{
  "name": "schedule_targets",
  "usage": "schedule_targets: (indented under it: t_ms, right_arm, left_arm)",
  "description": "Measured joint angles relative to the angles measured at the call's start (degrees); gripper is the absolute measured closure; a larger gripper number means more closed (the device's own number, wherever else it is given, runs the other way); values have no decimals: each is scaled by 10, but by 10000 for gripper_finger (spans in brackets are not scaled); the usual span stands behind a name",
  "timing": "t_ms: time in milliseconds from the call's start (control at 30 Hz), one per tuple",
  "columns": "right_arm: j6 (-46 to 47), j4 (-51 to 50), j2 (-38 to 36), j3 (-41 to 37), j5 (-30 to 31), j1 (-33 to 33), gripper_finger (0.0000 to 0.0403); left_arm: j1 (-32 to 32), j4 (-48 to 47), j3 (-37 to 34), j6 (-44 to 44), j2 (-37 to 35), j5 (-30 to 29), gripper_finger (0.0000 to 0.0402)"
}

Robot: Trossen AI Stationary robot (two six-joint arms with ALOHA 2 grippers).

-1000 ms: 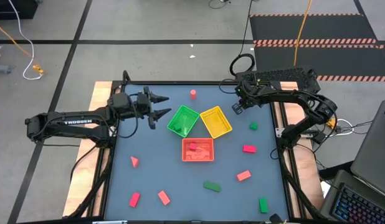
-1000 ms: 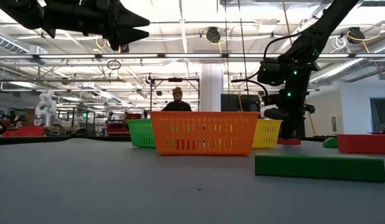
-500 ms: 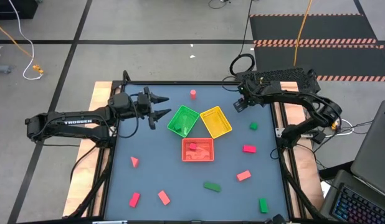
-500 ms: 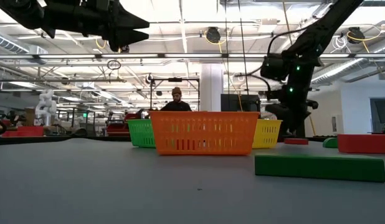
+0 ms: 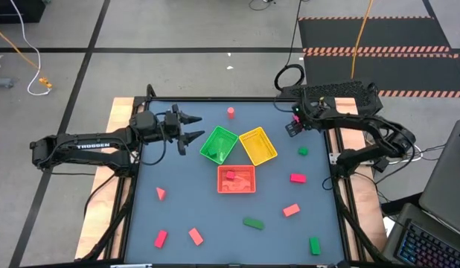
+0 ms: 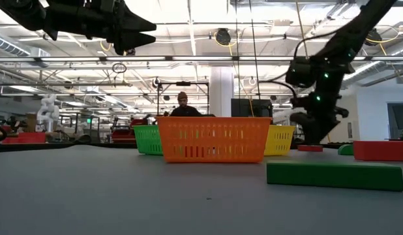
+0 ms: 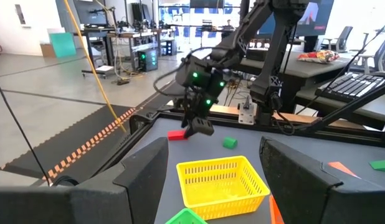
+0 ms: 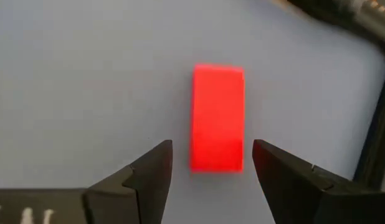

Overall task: Sort & place blocks by color
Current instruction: Put the red block into the orange bin

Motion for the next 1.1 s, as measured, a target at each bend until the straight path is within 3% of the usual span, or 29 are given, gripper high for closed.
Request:
schedule_targets:
  t_ms: [267, 567, 767, 1100]
  right_arm:
    - [-7, 130, -1, -65, -27, -7, 195]
    - [-22, 135, -1, -65, -24, -8, 280]
    - [-71, 153, -6, -65, -35, -2, 281]
    - [-99, 246, -163, -65, -170, 102, 281]
  left_arm:
    - [0, 2, 0, 2, 0, -9, 149]
    - [0, 3, 0, 2, 0, -10, 149]
    - [0, 16, 0, 1, 0, -10, 149]
    - [0, 17, 0, 2, 0, -10, 149]
